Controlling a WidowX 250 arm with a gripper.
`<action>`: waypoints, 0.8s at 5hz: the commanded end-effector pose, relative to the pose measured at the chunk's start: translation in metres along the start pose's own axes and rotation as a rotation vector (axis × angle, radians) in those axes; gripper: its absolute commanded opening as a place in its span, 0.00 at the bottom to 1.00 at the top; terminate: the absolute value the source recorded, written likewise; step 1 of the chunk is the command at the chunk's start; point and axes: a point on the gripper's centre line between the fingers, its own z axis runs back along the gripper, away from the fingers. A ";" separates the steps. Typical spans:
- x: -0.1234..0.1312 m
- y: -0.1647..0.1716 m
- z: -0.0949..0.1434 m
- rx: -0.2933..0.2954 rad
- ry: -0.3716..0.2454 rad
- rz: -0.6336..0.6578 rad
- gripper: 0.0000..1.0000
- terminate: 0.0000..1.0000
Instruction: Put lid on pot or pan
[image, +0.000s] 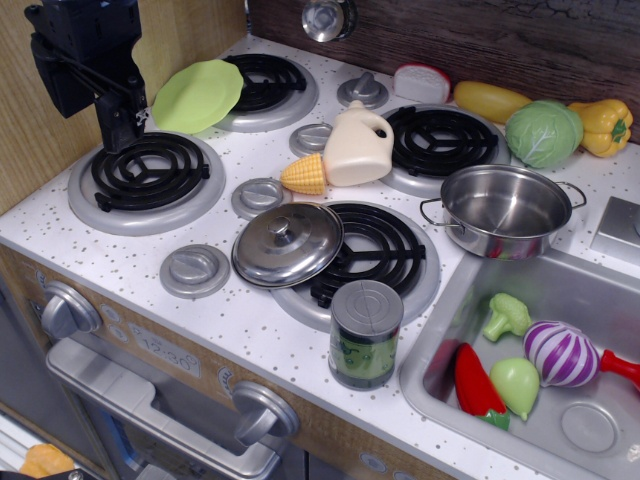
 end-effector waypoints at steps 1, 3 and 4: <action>0.000 0.000 0.000 0.000 0.000 0.000 1.00 0.00; 0.036 -0.056 0.016 -0.075 -0.058 0.013 1.00 0.00; 0.057 -0.086 0.008 -0.119 -0.116 0.042 1.00 0.00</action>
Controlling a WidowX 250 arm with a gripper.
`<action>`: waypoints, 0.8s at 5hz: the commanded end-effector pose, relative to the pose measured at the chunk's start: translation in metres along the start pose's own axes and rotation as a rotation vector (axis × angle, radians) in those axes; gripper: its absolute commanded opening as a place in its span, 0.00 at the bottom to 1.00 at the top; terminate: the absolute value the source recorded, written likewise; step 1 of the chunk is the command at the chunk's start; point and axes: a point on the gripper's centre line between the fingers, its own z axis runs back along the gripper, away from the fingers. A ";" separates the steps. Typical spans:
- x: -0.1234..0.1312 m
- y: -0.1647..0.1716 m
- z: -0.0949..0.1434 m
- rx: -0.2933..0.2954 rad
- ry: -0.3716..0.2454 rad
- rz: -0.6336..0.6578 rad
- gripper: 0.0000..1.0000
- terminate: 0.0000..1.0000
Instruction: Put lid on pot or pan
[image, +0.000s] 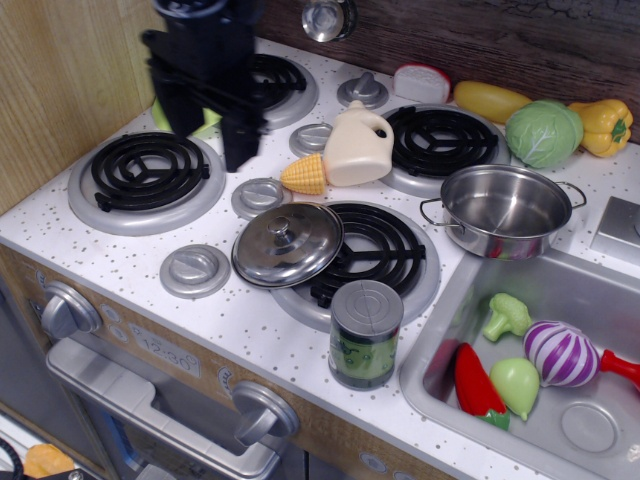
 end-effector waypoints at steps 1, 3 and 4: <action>0.019 -0.017 -0.016 -0.052 -0.082 0.020 1.00 0.00; 0.014 -0.021 -0.050 -0.122 -0.118 0.036 1.00 0.00; 0.011 -0.022 -0.057 -0.129 -0.121 0.037 1.00 0.00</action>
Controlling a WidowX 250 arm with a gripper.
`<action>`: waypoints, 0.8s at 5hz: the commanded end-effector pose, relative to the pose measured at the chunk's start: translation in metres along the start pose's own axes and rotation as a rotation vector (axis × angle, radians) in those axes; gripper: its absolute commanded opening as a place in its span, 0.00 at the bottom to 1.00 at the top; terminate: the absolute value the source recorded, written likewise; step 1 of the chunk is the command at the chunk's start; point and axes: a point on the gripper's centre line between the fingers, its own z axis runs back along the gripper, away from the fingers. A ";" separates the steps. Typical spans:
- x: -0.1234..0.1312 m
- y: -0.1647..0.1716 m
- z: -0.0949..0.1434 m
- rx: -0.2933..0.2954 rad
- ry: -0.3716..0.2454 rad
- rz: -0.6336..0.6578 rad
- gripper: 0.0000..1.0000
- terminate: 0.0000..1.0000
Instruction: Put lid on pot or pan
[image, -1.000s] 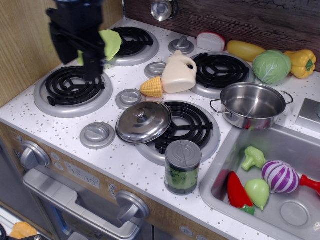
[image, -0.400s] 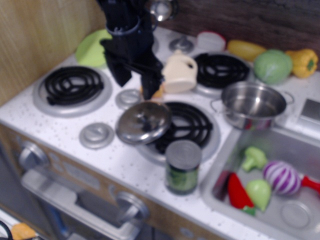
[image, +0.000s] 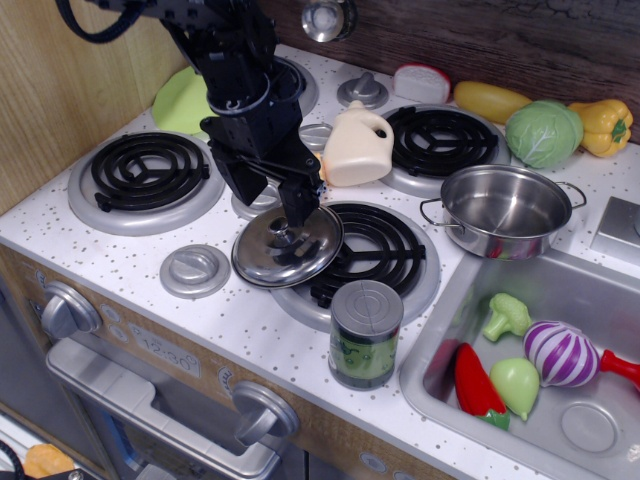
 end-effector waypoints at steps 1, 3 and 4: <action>0.000 0.007 -0.006 -0.027 -0.025 -0.026 1.00 0.00; -0.001 0.009 -0.014 -0.039 -0.025 -0.011 0.00 0.00; -0.004 0.007 -0.012 -0.033 -0.032 -0.005 0.00 0.00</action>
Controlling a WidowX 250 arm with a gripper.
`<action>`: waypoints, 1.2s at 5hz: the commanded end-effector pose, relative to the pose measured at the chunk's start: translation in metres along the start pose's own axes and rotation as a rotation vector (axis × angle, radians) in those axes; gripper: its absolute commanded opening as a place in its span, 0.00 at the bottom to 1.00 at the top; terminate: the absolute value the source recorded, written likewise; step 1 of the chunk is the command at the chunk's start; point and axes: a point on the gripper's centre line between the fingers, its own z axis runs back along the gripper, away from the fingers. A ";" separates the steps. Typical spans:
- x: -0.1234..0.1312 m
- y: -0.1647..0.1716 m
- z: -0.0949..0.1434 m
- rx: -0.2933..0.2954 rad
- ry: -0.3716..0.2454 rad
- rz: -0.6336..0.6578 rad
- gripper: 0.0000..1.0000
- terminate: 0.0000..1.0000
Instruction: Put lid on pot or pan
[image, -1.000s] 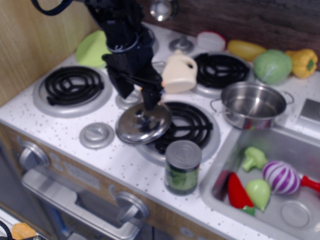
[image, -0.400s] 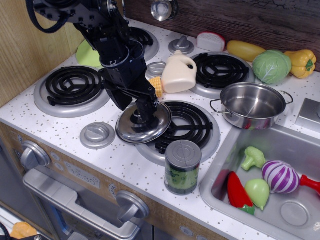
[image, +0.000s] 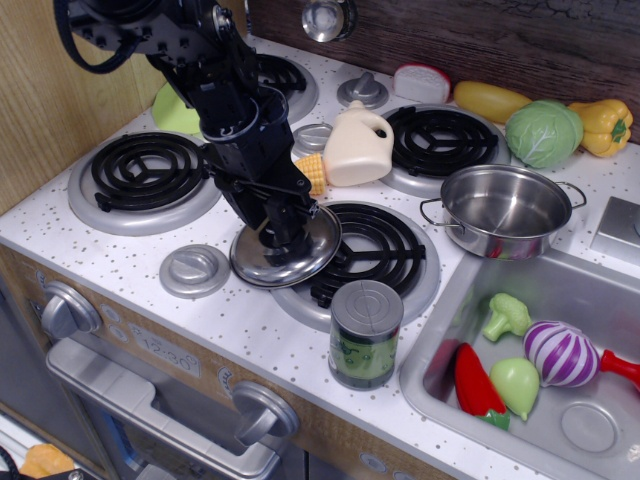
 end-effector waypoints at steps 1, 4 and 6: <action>0.006 -0.001 0.009 0.025 -0.034 -0.015 0.00 0.00; 0.090 -0.084 0.088 0.262 0.090 0.039 0.00 0.00; 0.132 -0.115 0.074 0.331 0.099 -0.051 0.00 0.00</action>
